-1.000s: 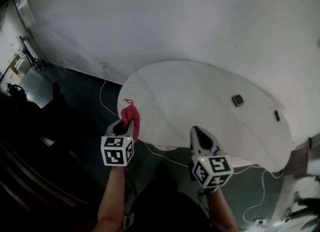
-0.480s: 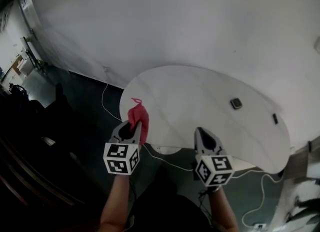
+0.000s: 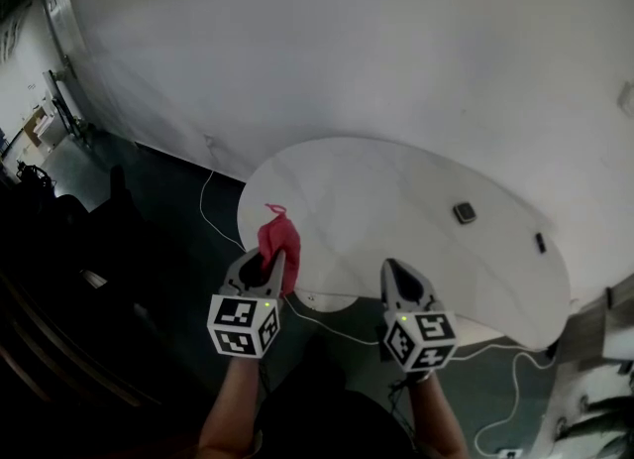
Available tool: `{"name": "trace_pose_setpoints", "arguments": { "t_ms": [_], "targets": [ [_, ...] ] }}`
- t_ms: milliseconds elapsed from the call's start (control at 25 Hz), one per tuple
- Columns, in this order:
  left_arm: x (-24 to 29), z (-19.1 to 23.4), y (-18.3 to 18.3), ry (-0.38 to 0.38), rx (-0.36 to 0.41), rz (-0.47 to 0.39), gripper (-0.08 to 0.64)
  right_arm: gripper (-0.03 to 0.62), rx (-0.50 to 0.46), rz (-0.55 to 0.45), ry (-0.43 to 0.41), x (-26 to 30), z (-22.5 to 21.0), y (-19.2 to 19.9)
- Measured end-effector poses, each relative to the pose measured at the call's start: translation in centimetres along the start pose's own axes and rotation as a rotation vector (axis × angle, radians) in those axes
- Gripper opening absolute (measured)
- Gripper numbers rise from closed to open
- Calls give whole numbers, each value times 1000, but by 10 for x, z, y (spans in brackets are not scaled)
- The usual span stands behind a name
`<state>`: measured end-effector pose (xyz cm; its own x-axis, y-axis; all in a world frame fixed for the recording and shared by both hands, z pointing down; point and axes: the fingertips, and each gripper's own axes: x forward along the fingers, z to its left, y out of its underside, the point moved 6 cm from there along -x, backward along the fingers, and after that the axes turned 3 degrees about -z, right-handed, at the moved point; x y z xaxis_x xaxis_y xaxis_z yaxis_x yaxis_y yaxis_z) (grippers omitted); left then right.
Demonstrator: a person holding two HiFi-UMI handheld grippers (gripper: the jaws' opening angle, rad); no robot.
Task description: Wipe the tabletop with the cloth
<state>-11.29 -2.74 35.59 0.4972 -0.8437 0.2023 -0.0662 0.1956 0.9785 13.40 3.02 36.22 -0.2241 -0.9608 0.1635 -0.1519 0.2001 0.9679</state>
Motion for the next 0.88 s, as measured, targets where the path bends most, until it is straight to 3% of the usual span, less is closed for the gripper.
{"name": "trace_pose_setpoints", "arguments": {
  "t_ms": [160,880],
  "targets": [
    [-2,-3,2,2,-9,0,66,3,-44,6,9,-2,1,0],
    [-3,-6,0,9,-2,-9,66,3,-43,2,-4,-2,5,-1]
  ]
}}
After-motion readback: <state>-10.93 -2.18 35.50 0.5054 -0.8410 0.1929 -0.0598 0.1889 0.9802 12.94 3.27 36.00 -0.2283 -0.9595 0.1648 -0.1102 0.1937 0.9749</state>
